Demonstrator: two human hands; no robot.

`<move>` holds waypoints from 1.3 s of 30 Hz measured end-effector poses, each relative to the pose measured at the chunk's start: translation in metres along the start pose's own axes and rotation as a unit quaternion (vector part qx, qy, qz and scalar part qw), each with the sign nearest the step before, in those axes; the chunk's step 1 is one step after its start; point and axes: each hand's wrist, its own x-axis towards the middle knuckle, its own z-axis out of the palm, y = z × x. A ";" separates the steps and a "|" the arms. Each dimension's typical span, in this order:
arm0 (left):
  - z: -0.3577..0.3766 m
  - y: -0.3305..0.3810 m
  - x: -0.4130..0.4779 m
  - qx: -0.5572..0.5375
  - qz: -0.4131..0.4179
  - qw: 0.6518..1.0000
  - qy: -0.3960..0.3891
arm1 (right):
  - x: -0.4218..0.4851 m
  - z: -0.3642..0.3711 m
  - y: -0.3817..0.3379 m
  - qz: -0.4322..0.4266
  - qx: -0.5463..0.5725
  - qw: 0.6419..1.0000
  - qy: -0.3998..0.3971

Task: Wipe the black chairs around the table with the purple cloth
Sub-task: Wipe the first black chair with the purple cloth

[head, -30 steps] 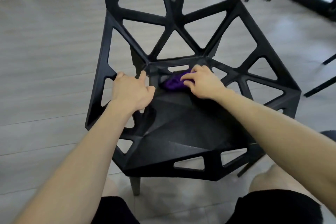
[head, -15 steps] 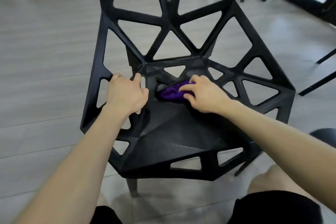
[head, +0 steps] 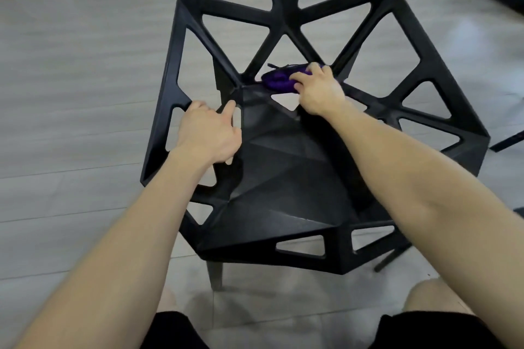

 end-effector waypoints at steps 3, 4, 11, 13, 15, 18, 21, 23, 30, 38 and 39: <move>-0.004 0.005 0.001 -0.007 0.003 1.000 0.007 | -0.020 -0.020 0.022 0.030 0.003 0.999 -0.021; -0.005 0.005 0.001 -0.005 0.002 1.000 0.006 | -0.028 -0.027 0.010 0.022 0.031 0.998 -0.045; -0.008 -0.009 0.004 0.014 0.027 0.999 -0.012 | -0.185 -0.076 -0.084 -0.228 0.201 0.949 -0.080; -0.006 -0.011 0.006 0.016 0.032 0.999 -0.021 | -0.212 -0.085 -0.076 -0.286 0.238 0.922 -0.107; -0.005 -0.011 0.007 0.012 0.034 0.999 -0.026 | -0.192 -0.077 -0.062 -0.283 0.217 0.929 -0.101; -0.004 -0.012 0.007 0.015 0.034 0.999 -0.027 | -0.112 -0.042 -0.048 -0.150 0.105 0.983 -0.035; -0.005 -0.011 0.006 0.023 0.020 0.999 -0.028 | -0.064 -0.028 -0.058 -0.024 0.091 0.993 -0.068; -0.005 -0.009 0.007 0.022 0.023 0.999 -0.027 | -0.087 -0.042 -0.078 -0.045 0.097 0.991 -0.083; 0.006 -0.010 0.006 0.025 0.036 0.999 -0.011 | -0.274 -0.105 -0.078 -0.201 0.210 0.954 -0.070; -0.023 -0.014 -0.058 -0.228 0.025 0.972 0.060 | -0.227 -0.067 -0.098 -0.059 0.089 0.992 0.067; -0.027 -0.018 -0.065 -0.247 0.017 0.966 0.071 | -0.231 -0.065 -0.123 -0.096 0.110 0.986 0.076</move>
